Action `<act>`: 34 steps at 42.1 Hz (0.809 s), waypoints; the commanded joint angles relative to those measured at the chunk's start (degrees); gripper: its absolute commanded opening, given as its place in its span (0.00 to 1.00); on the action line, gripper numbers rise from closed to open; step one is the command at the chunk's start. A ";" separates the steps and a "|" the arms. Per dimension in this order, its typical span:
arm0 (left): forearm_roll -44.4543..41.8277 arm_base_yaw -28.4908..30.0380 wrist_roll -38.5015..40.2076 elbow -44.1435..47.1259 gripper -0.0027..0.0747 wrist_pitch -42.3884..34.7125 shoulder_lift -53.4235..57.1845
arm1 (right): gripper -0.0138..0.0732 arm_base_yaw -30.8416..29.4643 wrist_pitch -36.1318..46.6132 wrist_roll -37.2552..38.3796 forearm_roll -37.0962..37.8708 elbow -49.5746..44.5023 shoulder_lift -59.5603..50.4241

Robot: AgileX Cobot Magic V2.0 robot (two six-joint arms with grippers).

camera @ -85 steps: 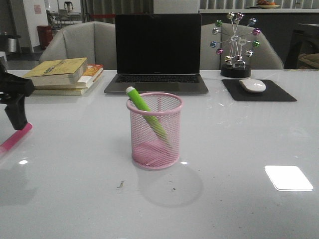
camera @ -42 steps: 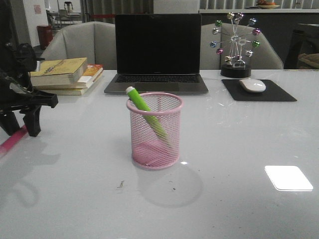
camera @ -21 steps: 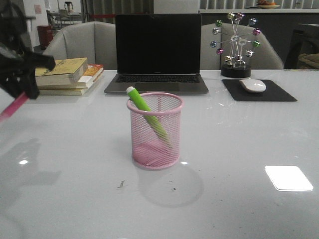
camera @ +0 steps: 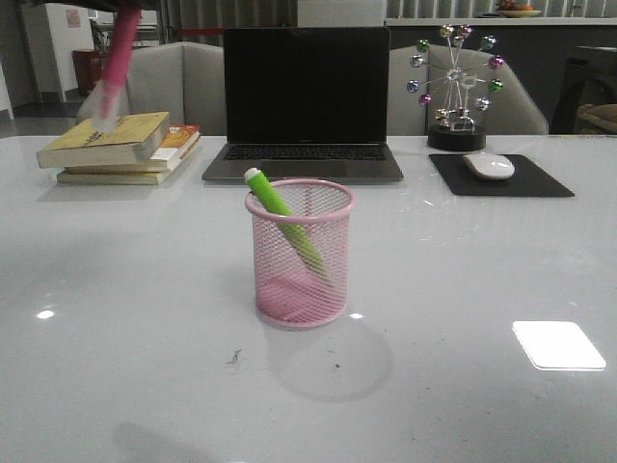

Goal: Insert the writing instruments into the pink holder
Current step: 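Lift the pink marker upright and carry it above the holder, then lower the pink marker into the holder and open the left gripper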

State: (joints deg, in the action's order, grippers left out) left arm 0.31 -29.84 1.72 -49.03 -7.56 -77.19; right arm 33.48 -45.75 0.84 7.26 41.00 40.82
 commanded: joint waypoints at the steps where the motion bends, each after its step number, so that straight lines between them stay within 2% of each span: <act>1: 0.63 -4.80 0.04 1.97 0.15 -16.42 1.23 | 0.72 -0.24 3.29 -0.35 1.08 1.39 -0.38; 11: 0.53 -12.55 0.04 2.99 0.15 -37.62 -7.71 | 0.72 -0.24 3.29 -0.35 1.08 1.39 -0.38; 21: 0.28 -14.94 0.04 2.99 0.15 -53.91 -18.92 | 0.72 -0.24 3.29 -0.35 1.08 1.39 -0.38; 34: 0.28 -15.31 0.04 2.78 0.17 -57.65 -27.53 | 0.72 -0.24 3.29 -0.35 1.08 1.39 -0.38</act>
State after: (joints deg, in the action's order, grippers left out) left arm 0.39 -44.63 1.60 -44.76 -58.85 -105.85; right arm 33.48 -45.75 0.84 7.26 41.00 40.82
